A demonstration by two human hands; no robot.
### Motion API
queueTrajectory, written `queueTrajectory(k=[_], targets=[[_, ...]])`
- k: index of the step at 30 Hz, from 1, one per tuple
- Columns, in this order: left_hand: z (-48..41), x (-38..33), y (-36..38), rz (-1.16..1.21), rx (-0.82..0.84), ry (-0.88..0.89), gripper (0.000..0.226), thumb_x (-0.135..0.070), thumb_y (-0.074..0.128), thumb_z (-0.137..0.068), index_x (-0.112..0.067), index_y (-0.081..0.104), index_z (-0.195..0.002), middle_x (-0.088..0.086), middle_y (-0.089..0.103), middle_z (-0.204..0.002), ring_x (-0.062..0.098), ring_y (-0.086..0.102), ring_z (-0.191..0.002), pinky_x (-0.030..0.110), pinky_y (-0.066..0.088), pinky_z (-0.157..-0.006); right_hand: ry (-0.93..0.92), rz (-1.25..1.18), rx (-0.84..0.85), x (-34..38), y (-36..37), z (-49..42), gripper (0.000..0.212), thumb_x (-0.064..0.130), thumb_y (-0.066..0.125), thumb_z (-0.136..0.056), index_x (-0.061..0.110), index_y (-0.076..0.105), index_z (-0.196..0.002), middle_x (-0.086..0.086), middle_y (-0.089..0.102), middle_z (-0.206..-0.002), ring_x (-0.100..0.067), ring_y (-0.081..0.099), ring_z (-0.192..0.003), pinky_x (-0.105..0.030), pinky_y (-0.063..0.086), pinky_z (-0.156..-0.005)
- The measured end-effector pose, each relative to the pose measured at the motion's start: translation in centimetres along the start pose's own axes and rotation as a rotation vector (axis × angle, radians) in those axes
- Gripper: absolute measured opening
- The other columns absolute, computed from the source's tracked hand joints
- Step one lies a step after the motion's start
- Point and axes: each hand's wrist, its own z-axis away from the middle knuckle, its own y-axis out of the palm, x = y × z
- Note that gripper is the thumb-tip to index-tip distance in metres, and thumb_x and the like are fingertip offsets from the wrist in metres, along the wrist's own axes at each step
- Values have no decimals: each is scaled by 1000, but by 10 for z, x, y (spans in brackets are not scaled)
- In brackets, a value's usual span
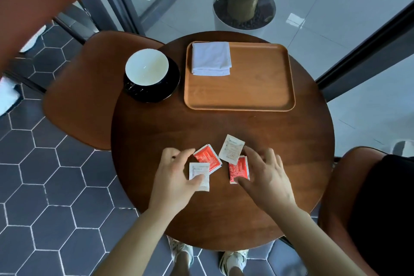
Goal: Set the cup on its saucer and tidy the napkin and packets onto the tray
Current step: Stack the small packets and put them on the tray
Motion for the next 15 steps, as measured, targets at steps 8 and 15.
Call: queueTrajectory(k=[8,15], targets=[[3,-5,9,-171,41,60,57,-37,79,-81,-19,57,-130,0,51,-113,12,61,-99,15,51,-75,-60,-27,16,27,17,7,71,45,76,-78,30,44,-140,6,51,-118,-20,52,-111,-34,53,-69],[4,5,4,-136,7,-1,70,-43,80,-78,-17,52,-138,3,55,-118,16,64,-97,18,52,-74,47,-129,-38,13,6,1,67,55,72,-79,23,54,-135,4,58,-118,-19,55,-111,-35,53,-76]])
